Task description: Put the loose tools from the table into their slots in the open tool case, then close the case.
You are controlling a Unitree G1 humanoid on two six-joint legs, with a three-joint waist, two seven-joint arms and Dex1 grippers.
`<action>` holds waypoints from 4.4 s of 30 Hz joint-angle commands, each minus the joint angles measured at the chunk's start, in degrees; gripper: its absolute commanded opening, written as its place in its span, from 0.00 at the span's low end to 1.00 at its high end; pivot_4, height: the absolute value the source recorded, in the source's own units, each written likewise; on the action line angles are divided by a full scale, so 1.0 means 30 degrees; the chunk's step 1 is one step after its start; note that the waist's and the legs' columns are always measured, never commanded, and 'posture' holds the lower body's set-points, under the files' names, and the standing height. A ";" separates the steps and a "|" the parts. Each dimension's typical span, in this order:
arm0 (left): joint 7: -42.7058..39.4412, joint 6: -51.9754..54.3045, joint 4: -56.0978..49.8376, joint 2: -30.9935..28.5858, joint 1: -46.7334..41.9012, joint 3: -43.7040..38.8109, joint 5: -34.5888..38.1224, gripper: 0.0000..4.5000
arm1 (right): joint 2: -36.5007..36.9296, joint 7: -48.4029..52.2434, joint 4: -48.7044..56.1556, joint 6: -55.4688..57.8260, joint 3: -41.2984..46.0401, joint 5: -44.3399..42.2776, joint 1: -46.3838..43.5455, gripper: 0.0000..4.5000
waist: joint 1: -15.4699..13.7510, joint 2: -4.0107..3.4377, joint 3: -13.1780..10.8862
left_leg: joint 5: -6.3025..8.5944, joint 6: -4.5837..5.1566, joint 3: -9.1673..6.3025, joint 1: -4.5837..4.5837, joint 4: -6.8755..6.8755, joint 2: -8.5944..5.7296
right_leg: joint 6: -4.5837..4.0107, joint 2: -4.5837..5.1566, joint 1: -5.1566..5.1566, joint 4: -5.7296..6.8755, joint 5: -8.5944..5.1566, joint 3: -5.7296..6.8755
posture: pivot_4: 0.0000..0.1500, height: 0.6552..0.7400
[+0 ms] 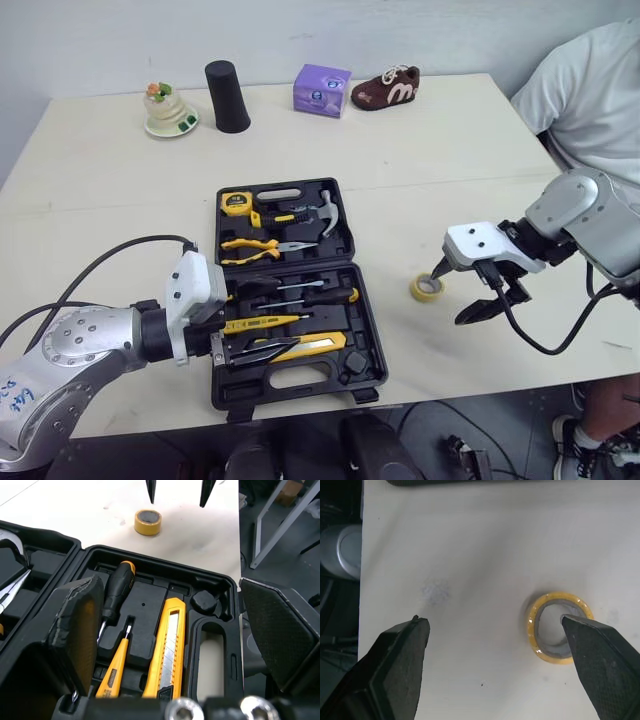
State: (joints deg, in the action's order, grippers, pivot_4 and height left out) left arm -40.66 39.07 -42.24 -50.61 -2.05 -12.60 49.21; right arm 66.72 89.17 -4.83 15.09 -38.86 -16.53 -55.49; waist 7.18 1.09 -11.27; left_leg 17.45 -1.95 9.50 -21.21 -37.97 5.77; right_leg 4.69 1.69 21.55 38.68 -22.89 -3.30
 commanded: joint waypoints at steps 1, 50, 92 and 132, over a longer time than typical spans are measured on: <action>-0.0633 -0.0537 -0.0054 -0.0172 -0.0508 0.0291 -0.0509 1.00 | -0.0589 0.0163 0.0445 -0.0083 0.1417 0.1123 0.0654 0.97 | -0.0006 -0.0001 0.0000 | 0.0000 0.0000 -0.0004 0.0002 -0.0004 0.0000 | 0.0000 -0.0003 -0.0004 0.0001 0.0000 -0.0001 | 1.00 1.00; -0.6848 -0.7658 0.1295 0.1008 0.6190 -0.1530 -0.4256 1.00 | -0.4709 0.1109 0.5886 0.0068 -0.1790 -0.1412 -0.0183 0.01 | -0.0303 0.0022 0.0012 | 0.0064 0.0030 -0.0092 0.0012 -0.0064 -0.0020 | -0.0021 0.0024 -0.0011 0.0032 0.0002 -0.0007 | 1.00 1.00; -0.5382 -0.6456 0.0156 0.1435 0.8533 -0.4166 -0.3449 1.00 | -0.4562 0.0847 0.2048 -0.0676 0.0150 -0.9243 0.1510 0.36 | -0.0292 0.0145 0.0073 | 0.0114 0.0064 -0.0115 0.0014 -0.0046 -0.0007 | -0.0040 0.0027 -0.0038 -0.0038 -0.0005 0.0014 | 1.00 1.00; -0.1520 -0.4397 0.2579 0.4105 0.8233 -0.8808 0.0018 1.00 | -0.7640 -0.0888 0.0248 0.1689 0.7559 -0.3973 0.6324 0.01 | -0.0813 0.0192 0.0127 | 0.0238 0.0024 -0.0151 0.0472 0.0227 0.0007 | -0.0160 0.0049 -0.0568 -0.0421 0.0036 0.0137 | 1.00 1.00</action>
State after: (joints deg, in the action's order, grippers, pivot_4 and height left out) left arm -49.25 24.23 -34.76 -39.11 24.11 -35.43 44.21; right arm 43.90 88.61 -4.51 18.46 -20.44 -26.85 -34.36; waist 4.74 1.67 -10.89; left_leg 18.15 -1.90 9.00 -19.96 -37.33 5.83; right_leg 4.20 1.78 19.98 37.42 -22.79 -2.89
